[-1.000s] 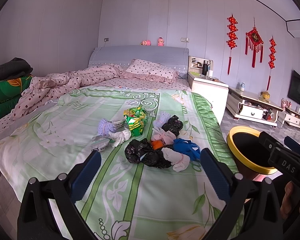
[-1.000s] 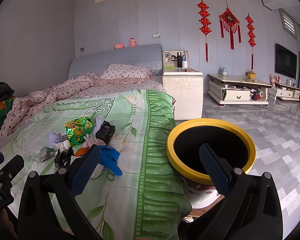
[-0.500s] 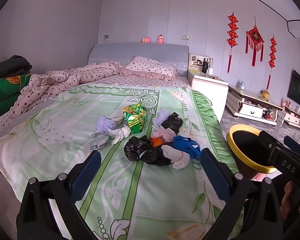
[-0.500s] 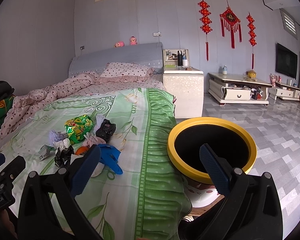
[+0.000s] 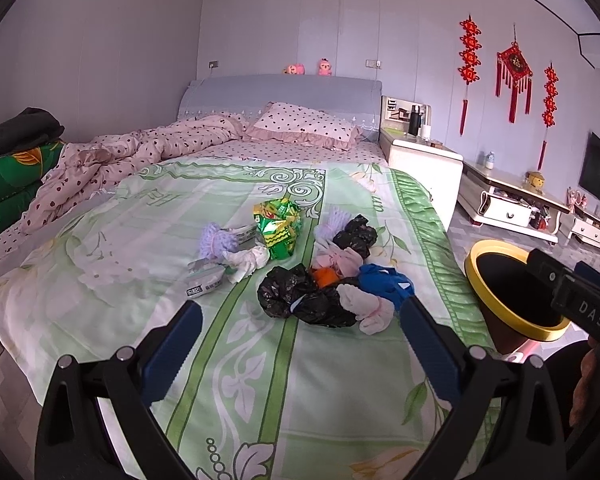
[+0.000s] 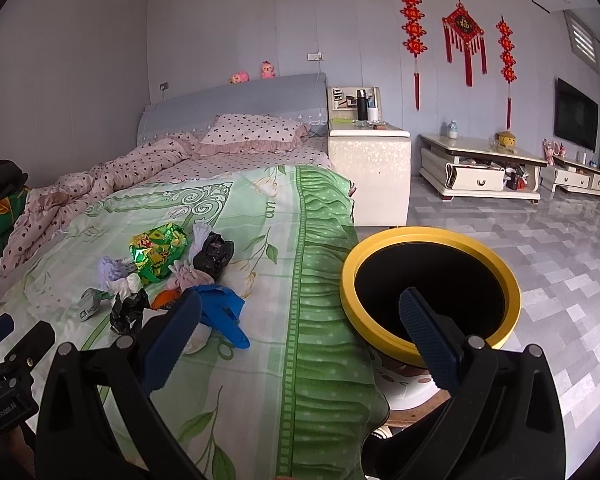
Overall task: Collect trash
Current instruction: 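Move left tool toward silver wrapper while right tool approaches the blue glove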
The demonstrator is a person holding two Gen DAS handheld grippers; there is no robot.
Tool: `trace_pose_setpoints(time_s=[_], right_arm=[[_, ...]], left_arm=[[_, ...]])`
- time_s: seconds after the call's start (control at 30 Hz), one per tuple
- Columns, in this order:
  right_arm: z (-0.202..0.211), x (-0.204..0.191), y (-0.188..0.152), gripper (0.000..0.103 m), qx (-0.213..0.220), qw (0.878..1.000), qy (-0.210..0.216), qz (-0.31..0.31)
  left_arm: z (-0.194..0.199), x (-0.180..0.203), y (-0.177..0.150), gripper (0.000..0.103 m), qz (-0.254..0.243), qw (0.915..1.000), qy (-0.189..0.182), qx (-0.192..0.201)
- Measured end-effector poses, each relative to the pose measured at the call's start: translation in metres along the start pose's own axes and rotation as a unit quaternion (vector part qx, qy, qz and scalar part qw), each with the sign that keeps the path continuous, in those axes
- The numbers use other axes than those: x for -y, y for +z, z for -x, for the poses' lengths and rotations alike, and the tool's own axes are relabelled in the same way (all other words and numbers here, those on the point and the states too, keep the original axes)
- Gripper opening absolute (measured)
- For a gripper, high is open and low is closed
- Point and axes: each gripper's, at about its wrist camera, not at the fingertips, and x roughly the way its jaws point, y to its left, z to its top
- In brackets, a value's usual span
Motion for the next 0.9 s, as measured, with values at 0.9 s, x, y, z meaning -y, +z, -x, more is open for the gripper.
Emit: trace_pose_setpoints(time_s=[0.9], right_arm=[[-0.165, -0.047, 0.023, 0.095, -0.226, 0.969, 0.094, 0.015]], left_arm=[[-0.134, -0.107, 0.039, 0.096, 0.063, 0.993, 0.036, -0.093]])
